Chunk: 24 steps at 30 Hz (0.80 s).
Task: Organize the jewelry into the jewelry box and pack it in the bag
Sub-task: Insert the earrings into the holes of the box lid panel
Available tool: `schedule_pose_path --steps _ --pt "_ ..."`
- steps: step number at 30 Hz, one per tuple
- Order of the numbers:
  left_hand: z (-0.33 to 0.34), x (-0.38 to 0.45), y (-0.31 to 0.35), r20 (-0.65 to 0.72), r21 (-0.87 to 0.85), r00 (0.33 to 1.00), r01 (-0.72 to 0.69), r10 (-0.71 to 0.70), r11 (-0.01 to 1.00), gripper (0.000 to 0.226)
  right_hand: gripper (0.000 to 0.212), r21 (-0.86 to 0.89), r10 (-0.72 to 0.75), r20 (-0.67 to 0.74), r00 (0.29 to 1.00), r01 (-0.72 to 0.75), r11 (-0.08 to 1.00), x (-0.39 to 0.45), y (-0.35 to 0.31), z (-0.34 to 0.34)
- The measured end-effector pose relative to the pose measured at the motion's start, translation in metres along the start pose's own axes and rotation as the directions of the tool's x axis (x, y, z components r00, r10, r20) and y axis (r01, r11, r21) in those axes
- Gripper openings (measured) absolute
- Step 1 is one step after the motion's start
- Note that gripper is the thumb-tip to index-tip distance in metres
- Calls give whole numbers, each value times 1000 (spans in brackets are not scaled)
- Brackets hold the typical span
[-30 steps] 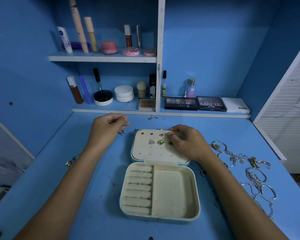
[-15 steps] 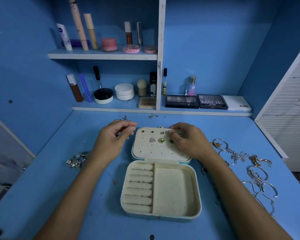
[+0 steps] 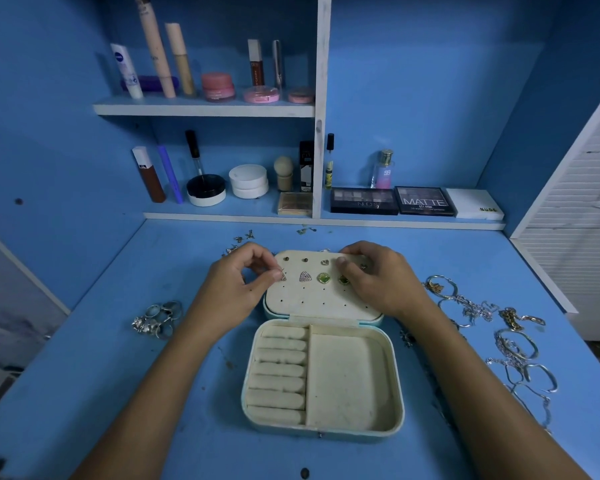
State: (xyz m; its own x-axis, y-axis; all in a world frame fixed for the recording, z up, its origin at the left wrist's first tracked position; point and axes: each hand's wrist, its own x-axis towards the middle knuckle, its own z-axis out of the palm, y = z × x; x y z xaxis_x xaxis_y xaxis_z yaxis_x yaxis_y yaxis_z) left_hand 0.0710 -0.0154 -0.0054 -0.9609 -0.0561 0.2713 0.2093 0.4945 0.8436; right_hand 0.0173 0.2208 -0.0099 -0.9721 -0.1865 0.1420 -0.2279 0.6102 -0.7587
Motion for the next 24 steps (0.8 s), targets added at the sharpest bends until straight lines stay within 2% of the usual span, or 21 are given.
schedule_pose_path --steps 9,24 --pt "5 2 7 -12 107 1000 5 -3 994 12 24 -6 -24 -2 1000 24 1000 -1 0 -1" --pt "11 5 7 -37 153 999 -7 13 988 18 20 -8 -21 -8 1000 21 1000 -1 0 -1"
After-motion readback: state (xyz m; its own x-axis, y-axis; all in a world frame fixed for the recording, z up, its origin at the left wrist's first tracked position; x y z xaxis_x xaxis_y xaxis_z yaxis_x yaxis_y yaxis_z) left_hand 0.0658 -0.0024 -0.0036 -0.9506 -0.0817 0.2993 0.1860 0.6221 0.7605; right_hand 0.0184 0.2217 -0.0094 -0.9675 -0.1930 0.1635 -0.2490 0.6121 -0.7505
